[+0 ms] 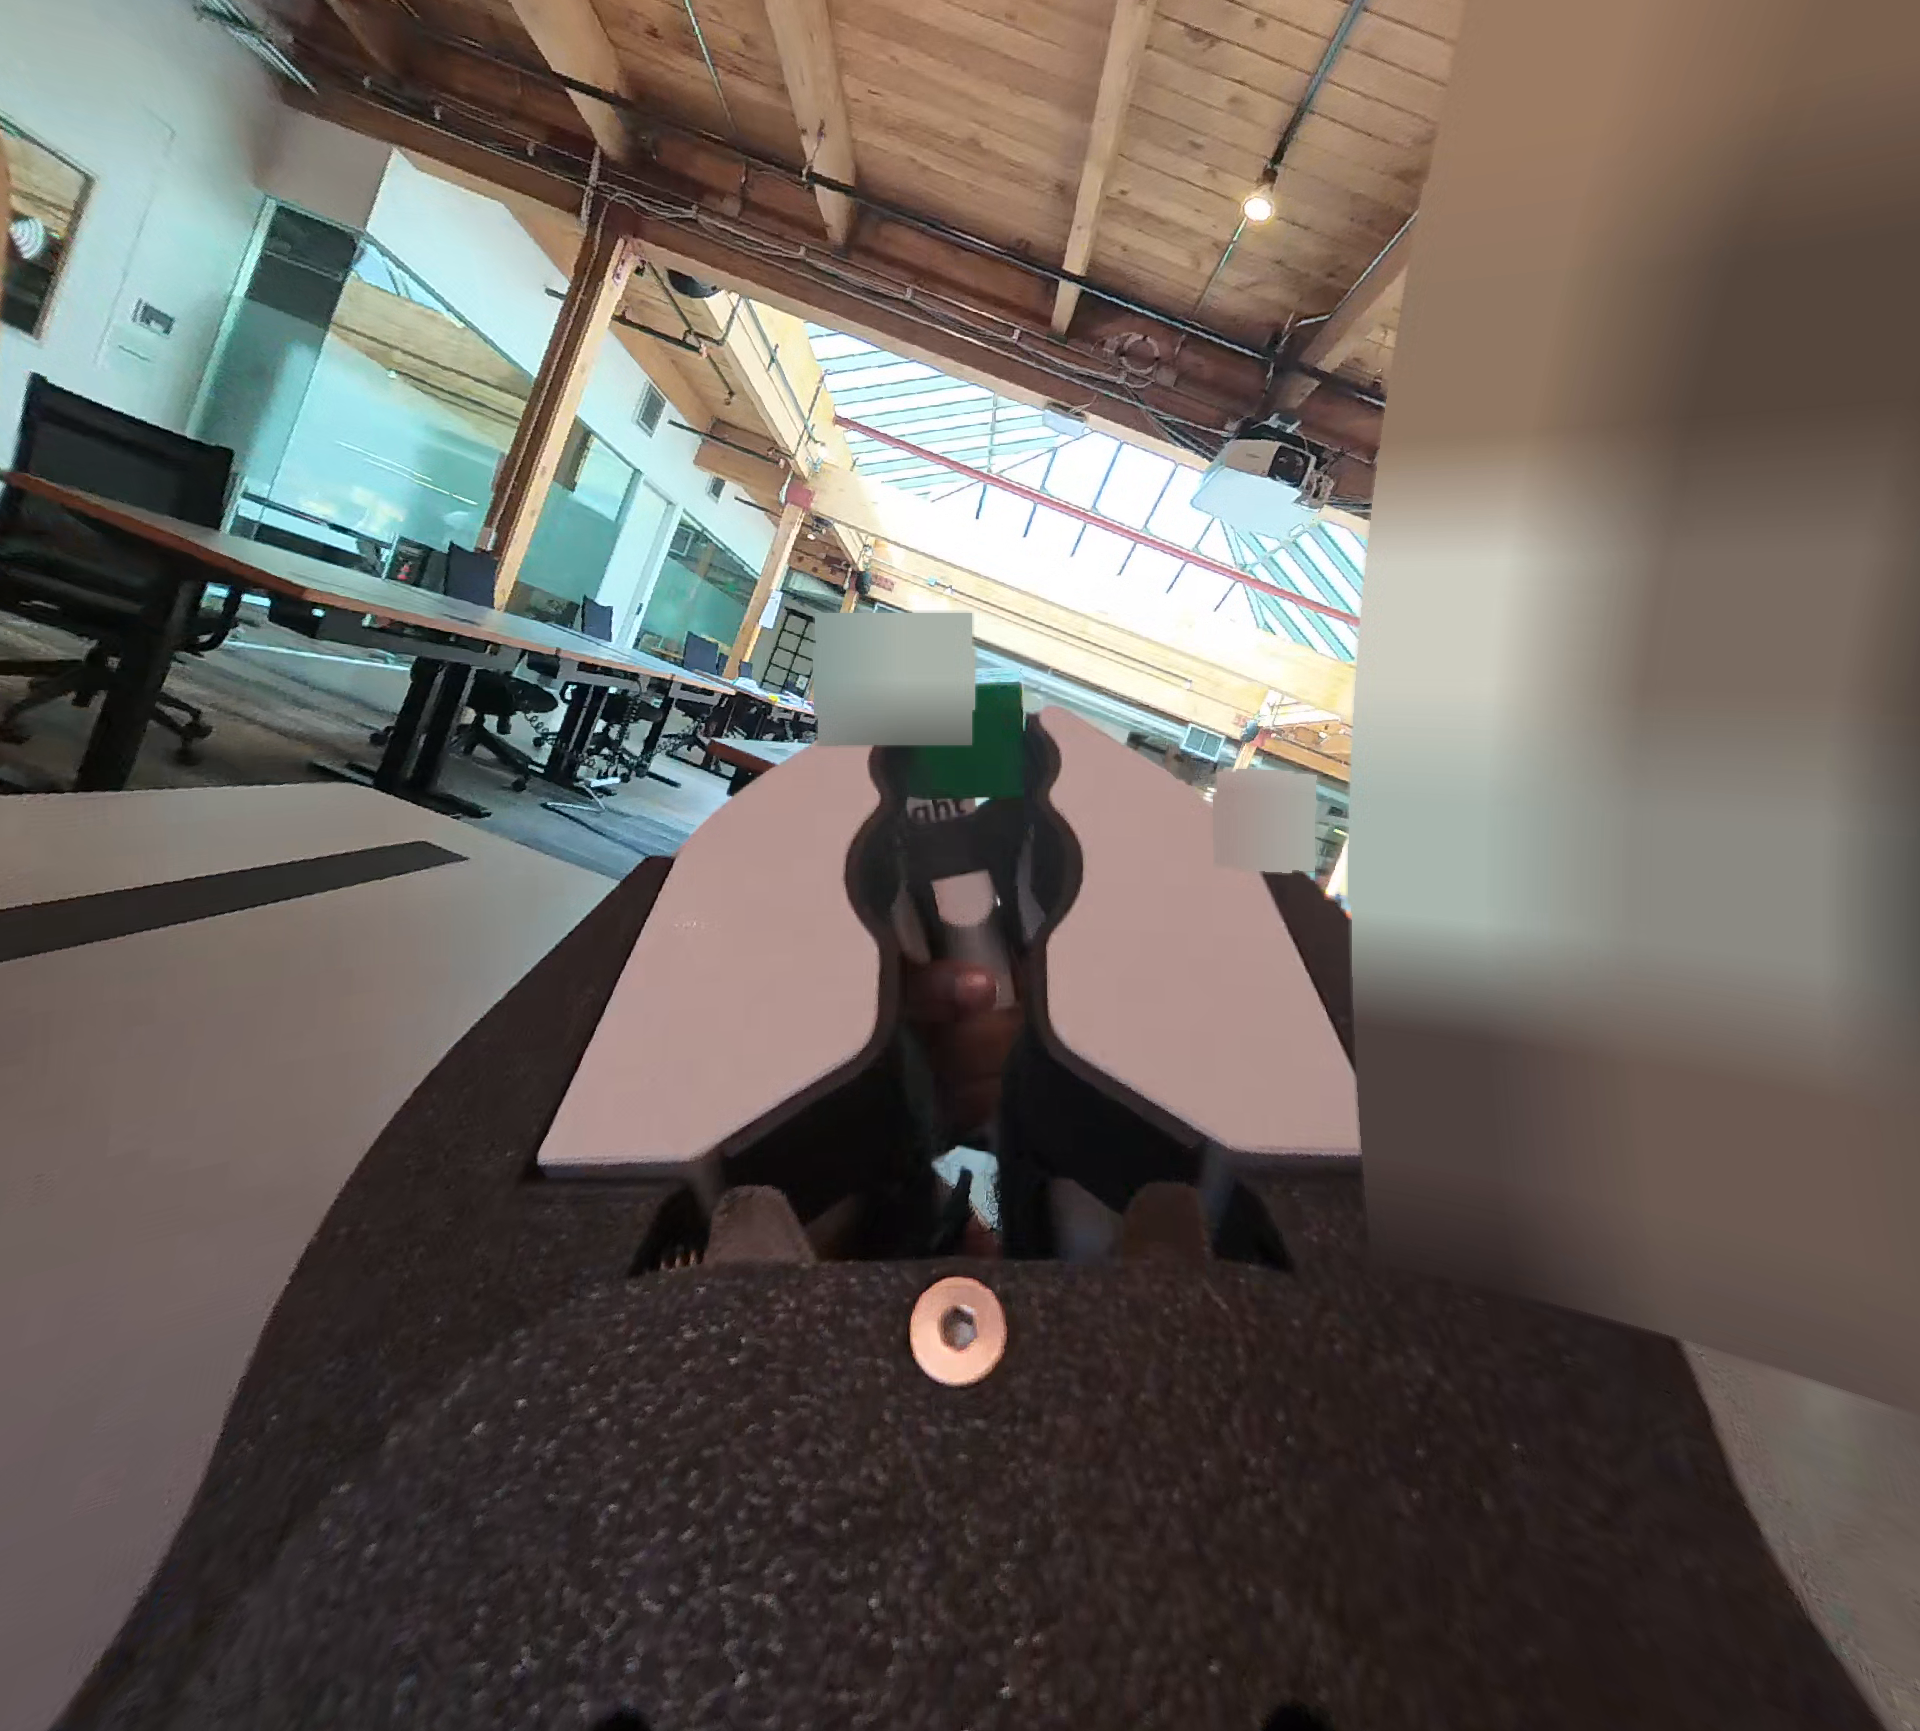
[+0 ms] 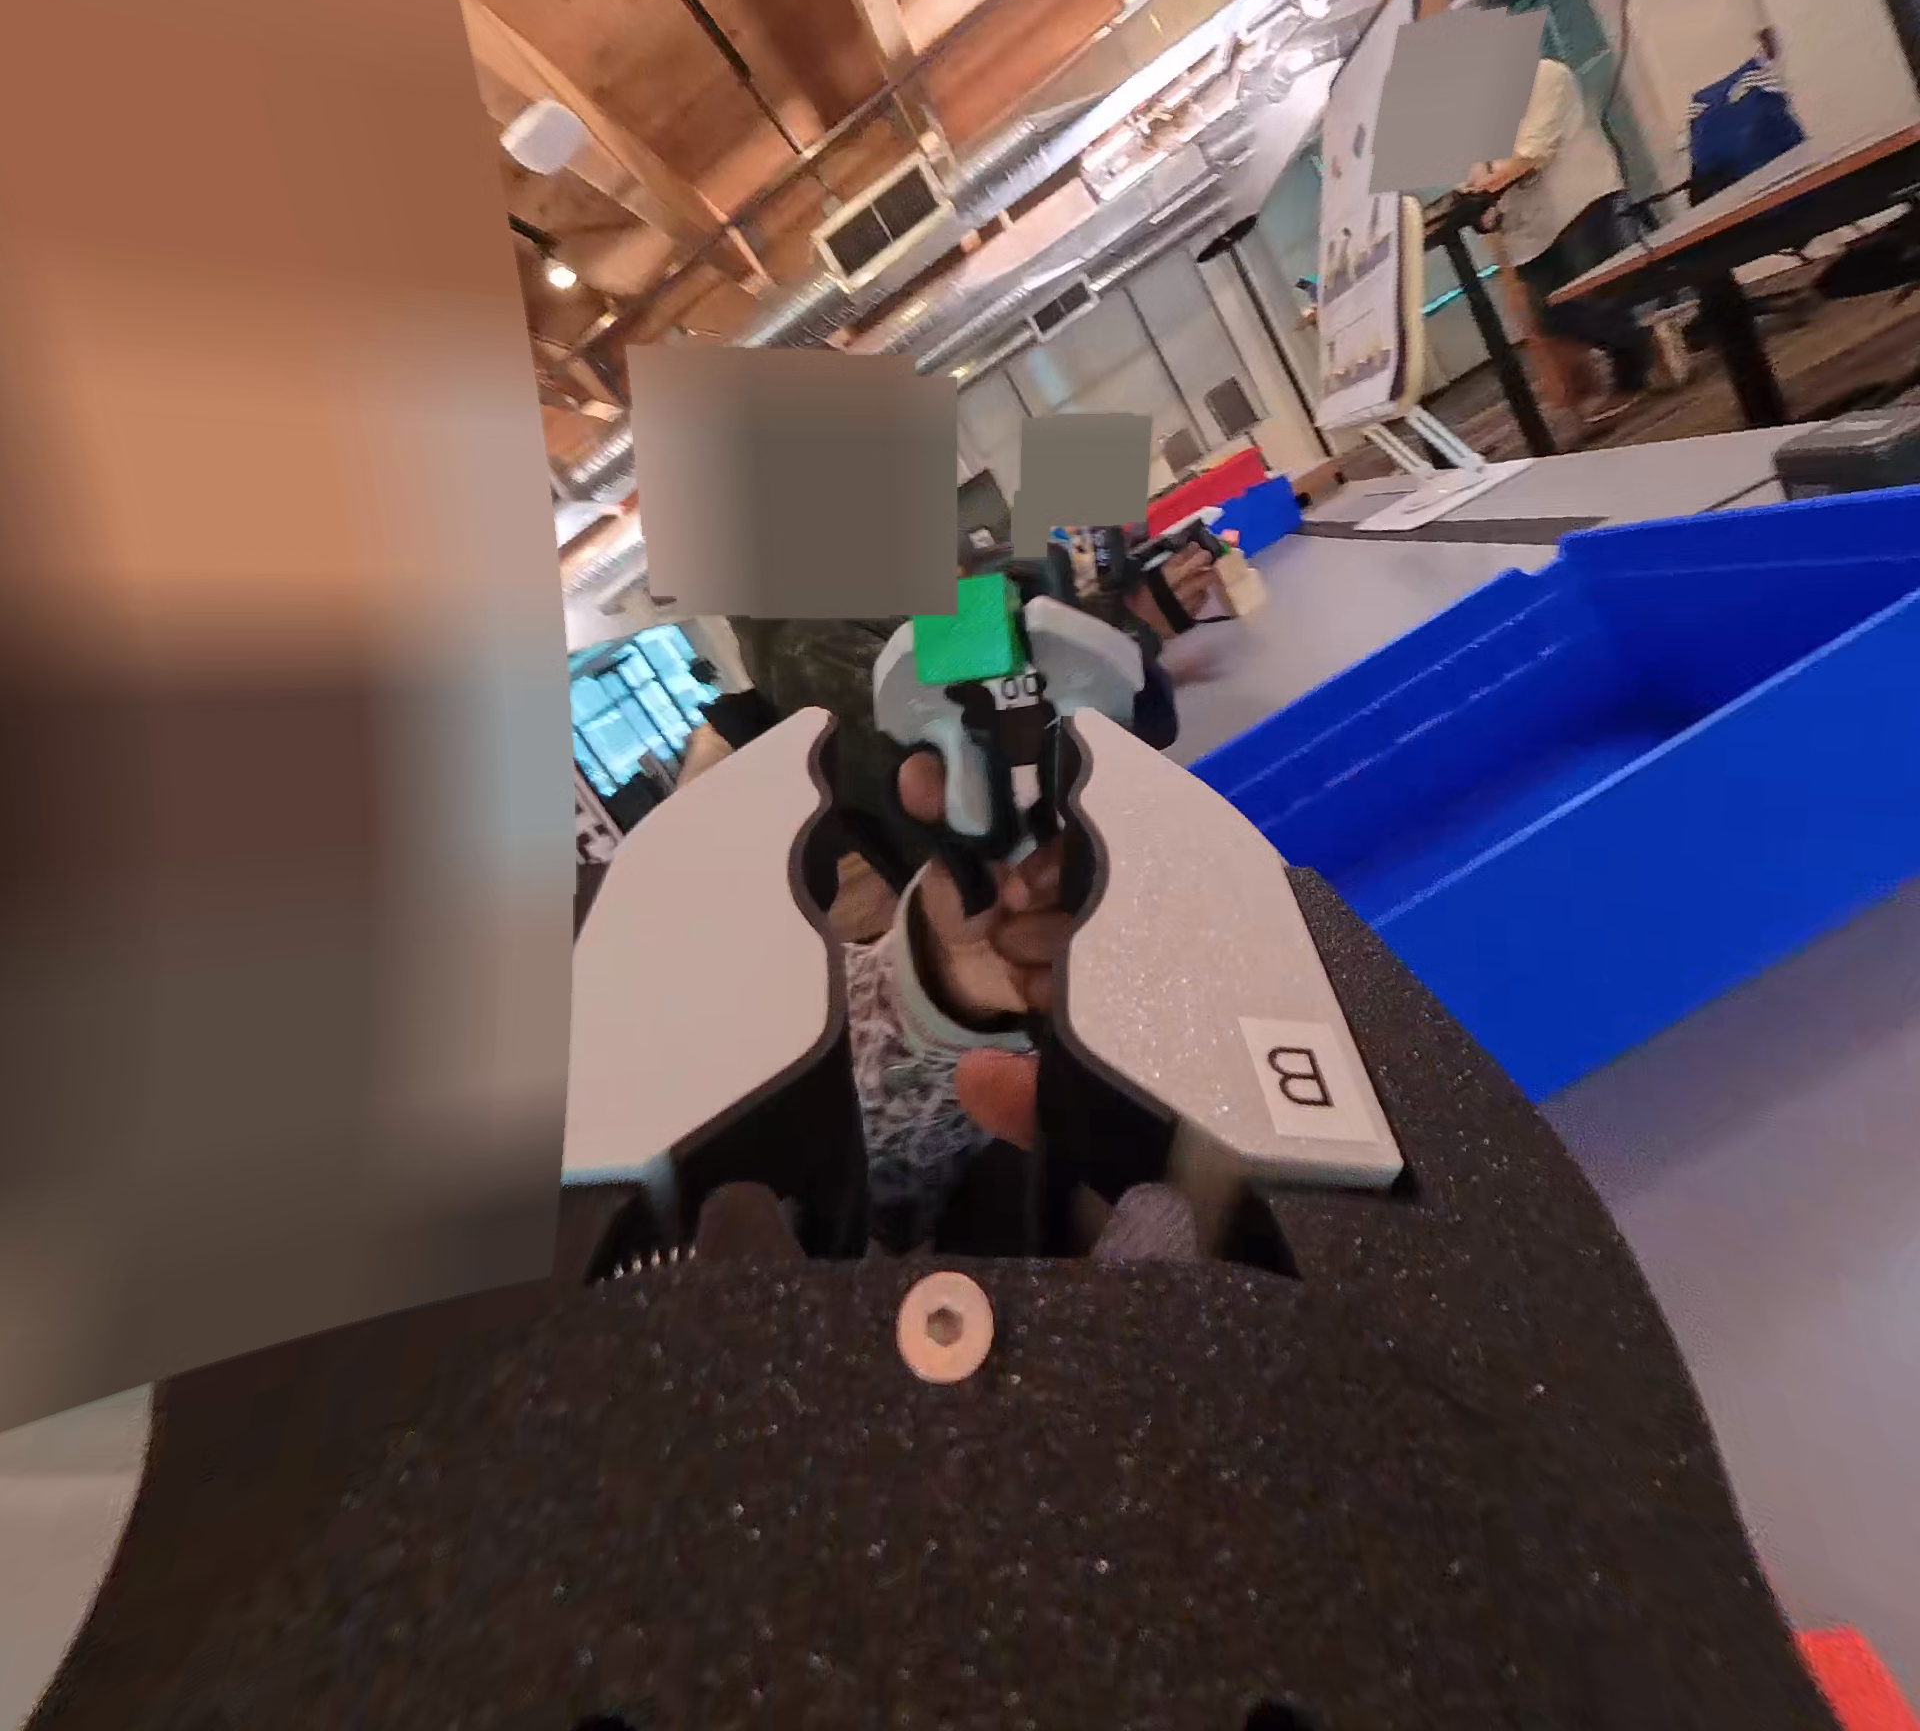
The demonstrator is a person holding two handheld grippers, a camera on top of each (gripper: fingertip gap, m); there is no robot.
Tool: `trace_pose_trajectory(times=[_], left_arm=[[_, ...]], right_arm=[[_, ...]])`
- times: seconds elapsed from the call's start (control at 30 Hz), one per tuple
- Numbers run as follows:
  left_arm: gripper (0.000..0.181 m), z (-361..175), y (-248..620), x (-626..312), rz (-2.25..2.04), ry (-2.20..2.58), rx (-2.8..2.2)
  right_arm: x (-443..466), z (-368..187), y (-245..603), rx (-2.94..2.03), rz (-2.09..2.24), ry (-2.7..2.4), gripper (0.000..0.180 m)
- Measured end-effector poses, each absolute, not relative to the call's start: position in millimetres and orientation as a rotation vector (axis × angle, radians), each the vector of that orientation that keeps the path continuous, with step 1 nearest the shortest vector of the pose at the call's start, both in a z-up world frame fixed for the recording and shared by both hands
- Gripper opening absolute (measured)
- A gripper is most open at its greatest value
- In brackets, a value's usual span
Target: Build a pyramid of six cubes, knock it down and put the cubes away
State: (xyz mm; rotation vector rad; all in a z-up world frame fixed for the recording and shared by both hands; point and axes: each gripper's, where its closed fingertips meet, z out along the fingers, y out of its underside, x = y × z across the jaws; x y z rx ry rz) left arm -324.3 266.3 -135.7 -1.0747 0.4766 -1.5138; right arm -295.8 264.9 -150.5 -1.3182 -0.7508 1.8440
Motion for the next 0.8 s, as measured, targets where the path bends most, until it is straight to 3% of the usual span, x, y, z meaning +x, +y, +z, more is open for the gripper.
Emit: trace_pose_trajectory(times=[0.13,0.27,0.47,0.57,0.67,0.8], left_arm=[[0.021,-146.1,261.6,-317.5,-1.476,0.489,-1.110],[0.020,-153.1,260.5,-314.0,-1.443,0.509,-1.140],[0.022,-166.1,262.8,-309.2,-1.388,0.551,-1.216],[0.042,-200.0,271.7,-301.5,-1.188,0.650,-1.445],[0.055,-261.6,270.0,-289.4,-0.933,0.854,-1.766],[0.062,-310.2,266.7,-269.2,-0.840,0.972,-1.899]], right_arm=[[-307.9,-156.8,263.3,-1.362,1.670,-0.830,0.038],[-311.0,-160.4,265.2,-1.379,1.639,-0.844,0.023],[-306.5,-169.3,268.4,-1.414,1.542,-0.948,0.020],[-286.5,-185.7,281.3,-1.519,1.304,-1.185,0.020],[-250.8,-243.1,315.1,-1.785,0.770,-1.549,0.020],[-227.1,-296.9,326.6,-1.973,0.405,-1.879,0.020]])
